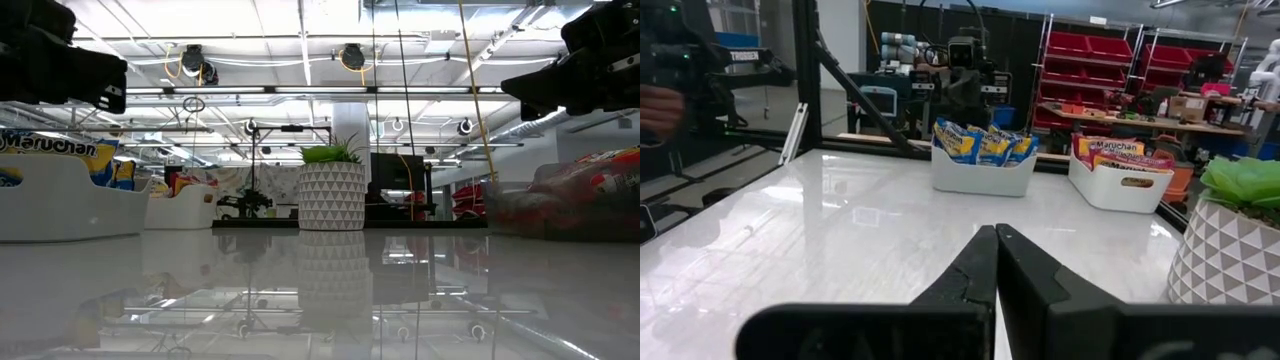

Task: Sort Maruchan noodles
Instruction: Return to Home Position

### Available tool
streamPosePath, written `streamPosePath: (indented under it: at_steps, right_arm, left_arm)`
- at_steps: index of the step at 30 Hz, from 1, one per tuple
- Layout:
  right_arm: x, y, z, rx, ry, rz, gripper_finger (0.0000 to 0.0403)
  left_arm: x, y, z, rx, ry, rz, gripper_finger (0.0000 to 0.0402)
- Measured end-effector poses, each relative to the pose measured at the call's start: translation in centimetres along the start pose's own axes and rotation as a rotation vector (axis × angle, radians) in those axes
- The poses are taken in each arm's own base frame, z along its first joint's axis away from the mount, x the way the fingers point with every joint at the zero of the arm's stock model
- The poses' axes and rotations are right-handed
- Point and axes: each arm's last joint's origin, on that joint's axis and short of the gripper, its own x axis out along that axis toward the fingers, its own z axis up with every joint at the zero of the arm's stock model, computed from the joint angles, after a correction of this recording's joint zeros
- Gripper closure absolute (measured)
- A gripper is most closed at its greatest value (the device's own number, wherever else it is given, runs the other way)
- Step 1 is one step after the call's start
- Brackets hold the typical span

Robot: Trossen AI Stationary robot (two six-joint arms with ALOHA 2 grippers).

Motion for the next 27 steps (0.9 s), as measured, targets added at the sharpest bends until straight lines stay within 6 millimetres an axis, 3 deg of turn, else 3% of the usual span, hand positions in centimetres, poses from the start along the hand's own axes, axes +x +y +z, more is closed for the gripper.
streamPosePath:
  at_steps: [5, 13, 27]
  right_arm:
    - [0.0, 0.0, 0.0, 0.0, 0.0, 0.0, 0.0403]
    - [0.0, 0.0, 0.0, 0.0, 0.0, 0.0, 0.0403]
    - [0.0, 0.0, 0.0, 0.0, 0.001, 0.0, 0.0403]
  left_arm:
    - [0.0, 0.4, -0.1, 0.014, 0.007, 0.053, 0.0355]
    - [-0.4, 2.0, -0.3, 0.06, 0.049, 0.297, 0.0355]
    - [-0.5, 3.4, -0.8, 0.001, 0.098, 0.357, 0.0355]
